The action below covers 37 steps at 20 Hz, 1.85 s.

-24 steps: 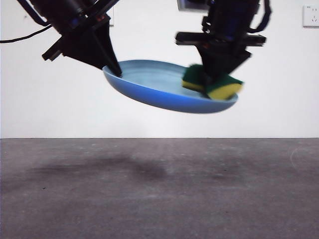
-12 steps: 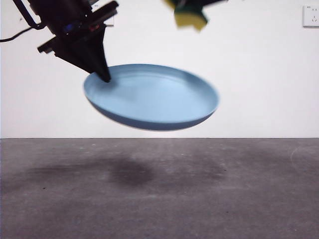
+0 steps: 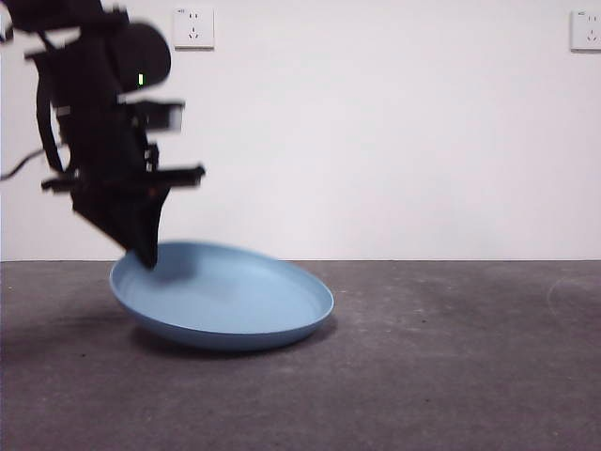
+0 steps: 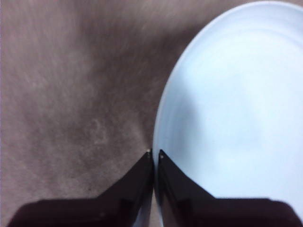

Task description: Pick up the plate,pick up the cloth,clean the plate with the cloth

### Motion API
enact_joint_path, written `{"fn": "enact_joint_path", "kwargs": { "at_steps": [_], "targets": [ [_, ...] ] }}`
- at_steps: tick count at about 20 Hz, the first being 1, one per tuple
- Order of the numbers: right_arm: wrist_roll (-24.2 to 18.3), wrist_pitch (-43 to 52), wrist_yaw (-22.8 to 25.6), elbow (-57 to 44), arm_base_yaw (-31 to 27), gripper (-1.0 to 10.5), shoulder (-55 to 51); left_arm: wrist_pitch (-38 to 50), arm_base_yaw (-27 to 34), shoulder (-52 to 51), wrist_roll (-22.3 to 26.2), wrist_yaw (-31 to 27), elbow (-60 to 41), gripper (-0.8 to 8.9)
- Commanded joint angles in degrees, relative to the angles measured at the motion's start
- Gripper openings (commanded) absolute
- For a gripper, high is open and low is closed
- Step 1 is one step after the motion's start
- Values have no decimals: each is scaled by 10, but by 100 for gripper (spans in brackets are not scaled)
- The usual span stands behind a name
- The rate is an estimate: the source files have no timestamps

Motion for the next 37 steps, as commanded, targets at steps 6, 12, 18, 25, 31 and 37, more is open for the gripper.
{"fn": "enact_joint_path", "kwargs": {
  "at_steps": [6,12,18,25,31,37],
  "targets": [
    [7,-121,47,-3,0,-17,10,-14,23,64,5,3,-2,32],
    [14,-143,92,-4,-16,-17,55,-35,21,63,-28,20,-2,534],
    [13,-135,90,-4,-57,-17,186,-45,-1,-65,-40,46,-2,534],
    [13,-87,12,-4,-101,-17,375,-43,-18,-306,-45,46,-2,534],
    [14,-62,-2,-4,-109,296,457,-72,-18,-401,-45,46,-2,534],
    [13,-62,2,-3,-110,474,453,-95,-18,-402,-43,45,-2,533]
  ]
}}
